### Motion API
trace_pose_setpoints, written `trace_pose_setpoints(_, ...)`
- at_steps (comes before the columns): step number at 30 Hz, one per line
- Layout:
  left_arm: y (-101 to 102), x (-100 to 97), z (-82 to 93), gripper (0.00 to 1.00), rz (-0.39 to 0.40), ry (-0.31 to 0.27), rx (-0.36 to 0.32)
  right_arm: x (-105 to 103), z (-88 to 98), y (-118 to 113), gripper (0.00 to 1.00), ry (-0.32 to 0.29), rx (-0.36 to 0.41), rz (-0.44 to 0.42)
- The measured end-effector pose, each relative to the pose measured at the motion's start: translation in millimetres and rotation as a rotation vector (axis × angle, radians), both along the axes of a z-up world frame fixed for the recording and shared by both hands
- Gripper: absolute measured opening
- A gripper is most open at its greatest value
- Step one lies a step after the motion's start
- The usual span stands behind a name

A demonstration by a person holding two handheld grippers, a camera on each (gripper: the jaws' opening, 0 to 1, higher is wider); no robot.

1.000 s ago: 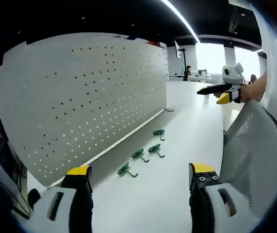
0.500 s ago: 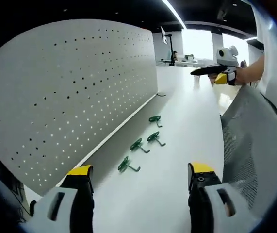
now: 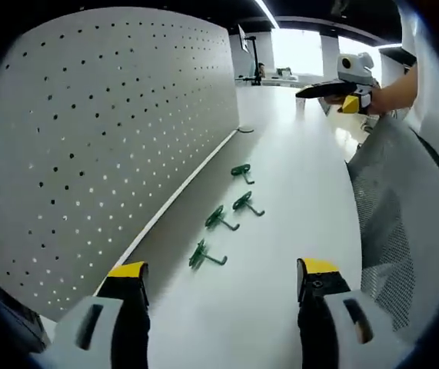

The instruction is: Insert the hook assembly into the mounting plate slot until the hook locks in place.

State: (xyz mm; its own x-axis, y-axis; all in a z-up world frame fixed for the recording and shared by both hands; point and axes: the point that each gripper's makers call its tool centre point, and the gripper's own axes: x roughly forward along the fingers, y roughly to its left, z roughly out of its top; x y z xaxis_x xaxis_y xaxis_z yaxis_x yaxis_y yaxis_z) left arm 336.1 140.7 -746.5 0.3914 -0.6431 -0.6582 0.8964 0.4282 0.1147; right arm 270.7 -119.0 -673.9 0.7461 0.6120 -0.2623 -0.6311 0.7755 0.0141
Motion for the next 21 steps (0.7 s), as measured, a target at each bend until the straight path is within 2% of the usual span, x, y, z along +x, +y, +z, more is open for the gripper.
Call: trace_pose_setpoints(21, 2.2, 13.6, -27.7, 0.78, -0.097, 0.091, 0.112, -2.9, -17.7, 5.7, 0.72, 0.081, -0.005, 0.015)
